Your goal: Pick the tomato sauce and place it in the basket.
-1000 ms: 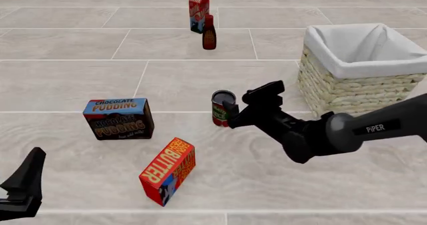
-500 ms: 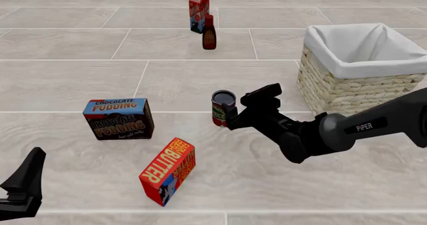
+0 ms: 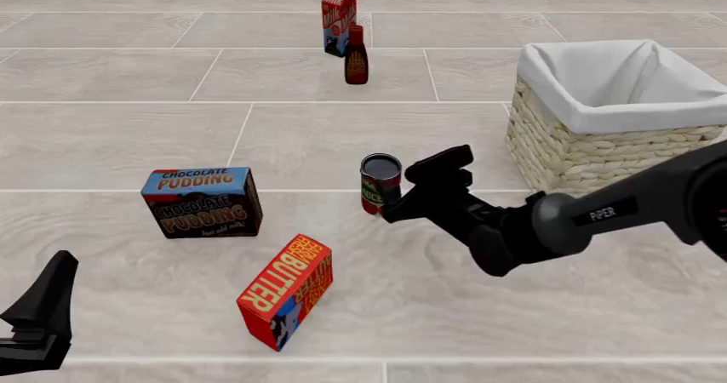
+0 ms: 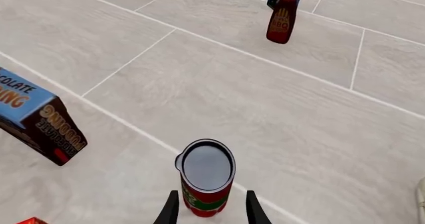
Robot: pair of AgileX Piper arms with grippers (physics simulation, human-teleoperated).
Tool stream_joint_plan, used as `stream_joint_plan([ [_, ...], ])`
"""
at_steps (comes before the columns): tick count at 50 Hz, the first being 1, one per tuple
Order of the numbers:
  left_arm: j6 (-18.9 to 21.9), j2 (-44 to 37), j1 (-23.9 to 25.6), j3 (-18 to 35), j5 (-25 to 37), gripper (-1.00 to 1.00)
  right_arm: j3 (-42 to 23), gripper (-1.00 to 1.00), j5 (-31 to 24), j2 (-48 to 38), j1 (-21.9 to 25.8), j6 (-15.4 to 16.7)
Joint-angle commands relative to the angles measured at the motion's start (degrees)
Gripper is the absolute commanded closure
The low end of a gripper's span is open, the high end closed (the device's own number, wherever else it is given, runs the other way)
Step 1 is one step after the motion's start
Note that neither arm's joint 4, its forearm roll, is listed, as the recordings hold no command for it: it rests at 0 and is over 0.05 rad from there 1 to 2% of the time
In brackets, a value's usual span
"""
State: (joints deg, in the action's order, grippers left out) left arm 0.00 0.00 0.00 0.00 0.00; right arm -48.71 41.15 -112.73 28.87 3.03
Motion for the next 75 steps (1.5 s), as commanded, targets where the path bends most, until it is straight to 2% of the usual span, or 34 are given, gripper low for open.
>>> stream_joint_plan([
  [1, 0.0, 0.0, 0.0, 0.0, 0.0, -1.0, -0.9, -1.0, -0.18, -1.08, -0.06, -0.06],
  [75, 0.0, 0.0, 0.0, 0.0, 0.0, -1.0, -4.69, -1.0, -0.14, -7.44, 0.13, -0.86],
])
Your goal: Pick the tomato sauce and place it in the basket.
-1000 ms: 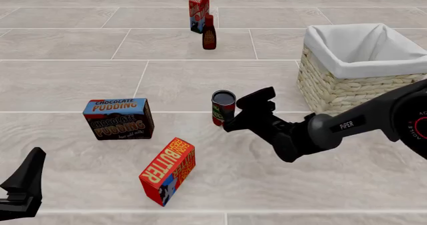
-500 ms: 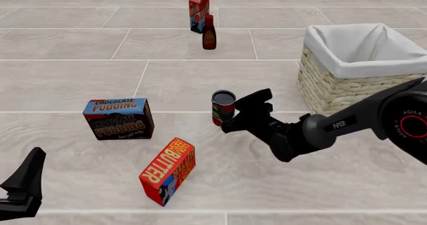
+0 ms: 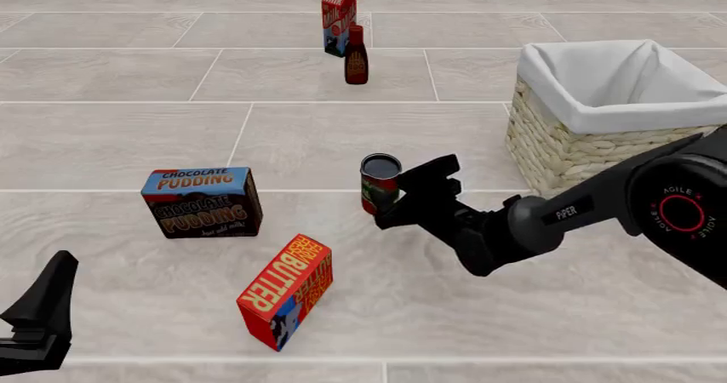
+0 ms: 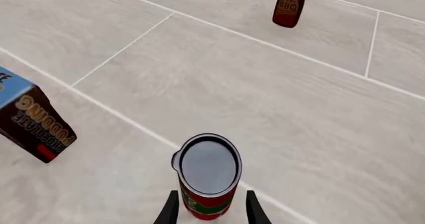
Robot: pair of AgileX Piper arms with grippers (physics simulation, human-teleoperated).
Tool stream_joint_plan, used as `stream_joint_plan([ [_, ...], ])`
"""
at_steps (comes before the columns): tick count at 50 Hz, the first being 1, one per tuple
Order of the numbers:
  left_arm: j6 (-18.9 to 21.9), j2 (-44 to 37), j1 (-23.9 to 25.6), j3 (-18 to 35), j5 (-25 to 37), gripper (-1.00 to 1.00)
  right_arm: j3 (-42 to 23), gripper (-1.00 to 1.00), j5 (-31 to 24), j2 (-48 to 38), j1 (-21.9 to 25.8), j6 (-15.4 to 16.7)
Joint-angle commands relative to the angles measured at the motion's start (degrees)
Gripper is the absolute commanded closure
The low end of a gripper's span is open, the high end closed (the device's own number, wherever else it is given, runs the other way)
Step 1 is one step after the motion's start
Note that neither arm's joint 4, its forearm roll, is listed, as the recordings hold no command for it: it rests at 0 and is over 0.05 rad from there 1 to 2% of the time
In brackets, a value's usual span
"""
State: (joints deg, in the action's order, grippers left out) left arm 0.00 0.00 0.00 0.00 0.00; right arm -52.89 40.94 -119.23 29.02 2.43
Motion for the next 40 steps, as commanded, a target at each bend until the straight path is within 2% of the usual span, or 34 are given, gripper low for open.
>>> stream_joint_plan([
  [1, 0.0, 0.0, 0.0, 0.0, 0.0, -1.0, -0.51, -1.0, 0.07, -0.95, -0.01, -0.26],
  [40, 0.0, 0.0, 0.0, 0.0, 0.0, -1.0, -2.21, -1.0, -0.19, -3.21, 0.14, -0.36],
])
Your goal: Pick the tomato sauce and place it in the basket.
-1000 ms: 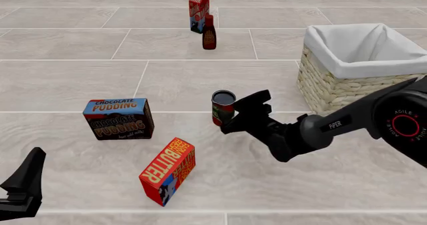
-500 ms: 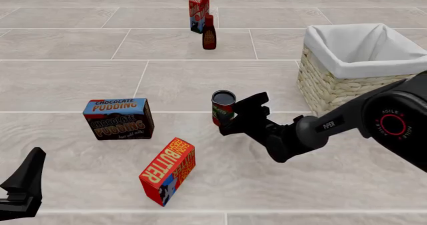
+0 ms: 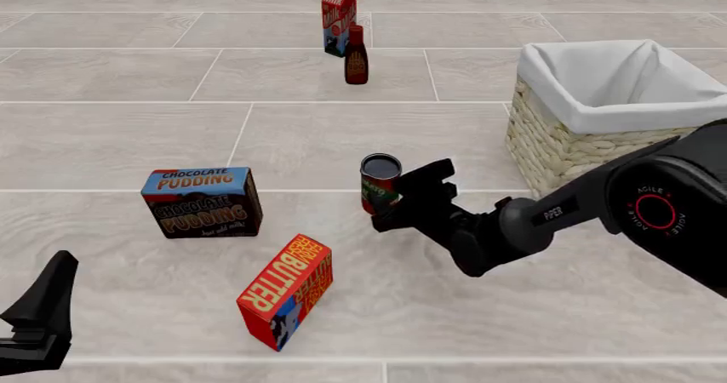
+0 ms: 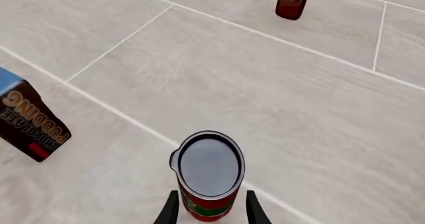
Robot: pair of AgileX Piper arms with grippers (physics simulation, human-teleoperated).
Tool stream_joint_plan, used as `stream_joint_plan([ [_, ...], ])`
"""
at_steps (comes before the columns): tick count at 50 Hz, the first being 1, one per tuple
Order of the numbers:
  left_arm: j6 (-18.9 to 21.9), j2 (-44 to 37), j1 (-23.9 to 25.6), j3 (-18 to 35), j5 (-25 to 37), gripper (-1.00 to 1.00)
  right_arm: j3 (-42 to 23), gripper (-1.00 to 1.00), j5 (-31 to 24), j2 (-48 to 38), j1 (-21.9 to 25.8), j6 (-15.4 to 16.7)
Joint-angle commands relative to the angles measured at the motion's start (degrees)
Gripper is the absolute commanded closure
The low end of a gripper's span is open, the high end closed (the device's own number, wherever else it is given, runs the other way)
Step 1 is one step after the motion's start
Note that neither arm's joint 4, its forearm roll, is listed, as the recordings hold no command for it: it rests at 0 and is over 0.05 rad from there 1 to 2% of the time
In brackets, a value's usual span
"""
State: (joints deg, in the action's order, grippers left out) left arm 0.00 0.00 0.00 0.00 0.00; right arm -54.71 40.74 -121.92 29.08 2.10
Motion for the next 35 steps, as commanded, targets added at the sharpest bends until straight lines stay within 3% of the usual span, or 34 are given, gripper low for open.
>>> stream_joint_plan([
  [1, 0.0, 0.0, 0.0, 0.0, 0.0, -1.0, -0.44, -1.0, -0.06, -0.52, 0.13, -0.03],
  [35, 0.0, 0.0, 0.0, 0.0, 0.0, -1.0, -2.58, -1.0, -1.26, -2.13, 0.01, 0.2],
])
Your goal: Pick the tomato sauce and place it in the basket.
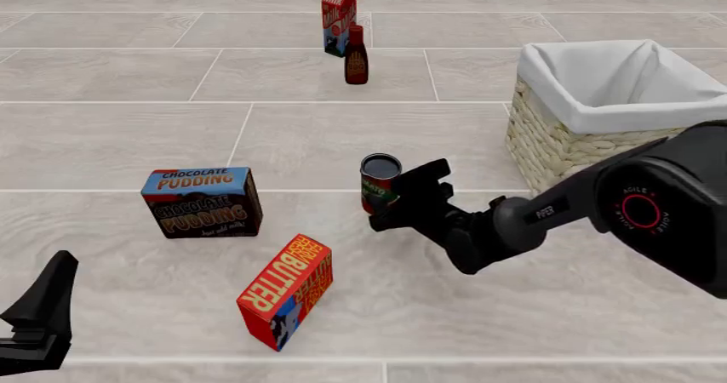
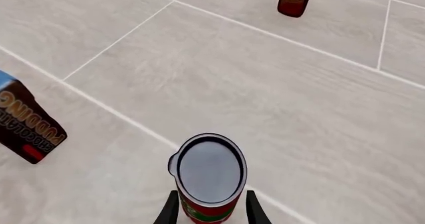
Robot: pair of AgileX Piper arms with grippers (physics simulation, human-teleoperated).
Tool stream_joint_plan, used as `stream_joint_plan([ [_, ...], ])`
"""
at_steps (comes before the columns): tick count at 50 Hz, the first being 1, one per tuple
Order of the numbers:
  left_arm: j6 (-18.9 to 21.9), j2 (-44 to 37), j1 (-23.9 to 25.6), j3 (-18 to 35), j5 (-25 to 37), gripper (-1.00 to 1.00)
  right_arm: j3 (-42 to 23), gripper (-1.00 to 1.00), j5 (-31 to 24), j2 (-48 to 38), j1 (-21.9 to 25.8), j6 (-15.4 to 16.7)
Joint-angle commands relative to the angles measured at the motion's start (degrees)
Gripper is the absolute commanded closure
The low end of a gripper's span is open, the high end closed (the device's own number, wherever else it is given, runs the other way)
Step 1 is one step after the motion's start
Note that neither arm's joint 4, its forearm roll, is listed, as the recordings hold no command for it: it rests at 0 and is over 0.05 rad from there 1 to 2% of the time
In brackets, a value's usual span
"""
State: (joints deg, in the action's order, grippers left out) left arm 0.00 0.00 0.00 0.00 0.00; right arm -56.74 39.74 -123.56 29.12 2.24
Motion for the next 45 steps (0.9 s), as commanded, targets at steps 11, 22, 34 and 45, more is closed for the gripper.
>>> stream_joint_plan([
  [11, 0.0, 0.0, 0.0, 0.0, 0.0, -1.0, -1.06, -1.0, -0.41, -1.08, 0.01, 0.11],
  [22, 0.0, 0.0, 0.0, 0.0, 0.0, -1.0, -1.67, -1.0, -1.03, -1.18, 0.1, 0.15],
  [34, 0.0, 0.0, 0.0, 0.0, 0.0, -1.0, -2.17, -1.0, -1.24, -1.5, 0.0, 0.22],
  [45, 0.0, 0.0, 0.0, 0.0, 0.0, -1.0, -2.13, -1.0, -1.14, -1.48, -0.05, 0.21],
])
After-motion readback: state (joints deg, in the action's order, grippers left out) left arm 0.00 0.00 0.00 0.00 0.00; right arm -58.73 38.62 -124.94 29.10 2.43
